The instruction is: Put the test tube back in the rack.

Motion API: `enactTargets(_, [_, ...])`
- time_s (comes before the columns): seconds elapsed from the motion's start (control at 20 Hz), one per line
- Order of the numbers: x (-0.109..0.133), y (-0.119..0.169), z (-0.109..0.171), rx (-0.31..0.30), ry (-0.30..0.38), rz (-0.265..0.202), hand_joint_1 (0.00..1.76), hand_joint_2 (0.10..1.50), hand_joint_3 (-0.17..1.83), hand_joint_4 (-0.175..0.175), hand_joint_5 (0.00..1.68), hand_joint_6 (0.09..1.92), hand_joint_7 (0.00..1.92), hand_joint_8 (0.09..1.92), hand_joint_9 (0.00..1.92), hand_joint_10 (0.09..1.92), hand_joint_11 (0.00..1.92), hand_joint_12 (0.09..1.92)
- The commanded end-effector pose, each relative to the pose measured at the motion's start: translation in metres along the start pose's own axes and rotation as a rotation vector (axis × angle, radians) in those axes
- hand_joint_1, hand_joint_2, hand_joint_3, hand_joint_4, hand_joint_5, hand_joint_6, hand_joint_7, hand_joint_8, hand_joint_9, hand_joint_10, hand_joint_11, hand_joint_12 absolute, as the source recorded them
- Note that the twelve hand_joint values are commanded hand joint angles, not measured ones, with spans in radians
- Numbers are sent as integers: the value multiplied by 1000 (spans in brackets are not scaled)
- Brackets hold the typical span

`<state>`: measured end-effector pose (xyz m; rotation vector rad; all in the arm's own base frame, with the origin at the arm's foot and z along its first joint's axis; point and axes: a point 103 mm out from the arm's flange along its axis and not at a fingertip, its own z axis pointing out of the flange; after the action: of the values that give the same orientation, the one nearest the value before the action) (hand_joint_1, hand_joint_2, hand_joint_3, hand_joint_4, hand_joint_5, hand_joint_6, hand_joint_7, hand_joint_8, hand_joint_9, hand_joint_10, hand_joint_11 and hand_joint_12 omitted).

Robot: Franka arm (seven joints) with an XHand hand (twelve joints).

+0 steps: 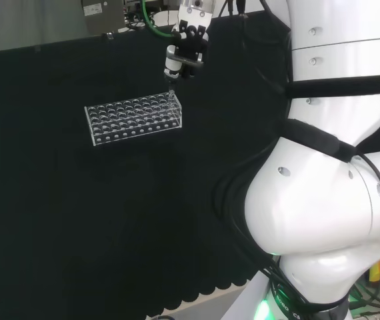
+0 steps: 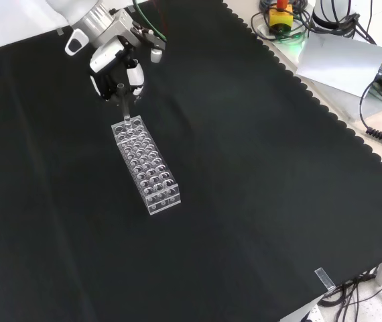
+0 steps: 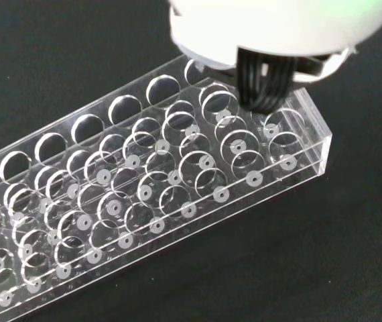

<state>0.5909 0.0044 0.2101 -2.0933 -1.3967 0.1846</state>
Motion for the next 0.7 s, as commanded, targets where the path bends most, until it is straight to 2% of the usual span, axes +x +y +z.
enactTargets(0.05, [2, 7, 7, 10, 1, -1, 1434, 561, 772, -175, 1283, 650, 1365, 782, 1322, 498, 960, 1177])
enactTargets(0.7, [-5, 21, 22, 42, 1, 8, 1434, 561, 772, -175, 1284, 649, 1366, 781, 1322, 497, 959, 1178])
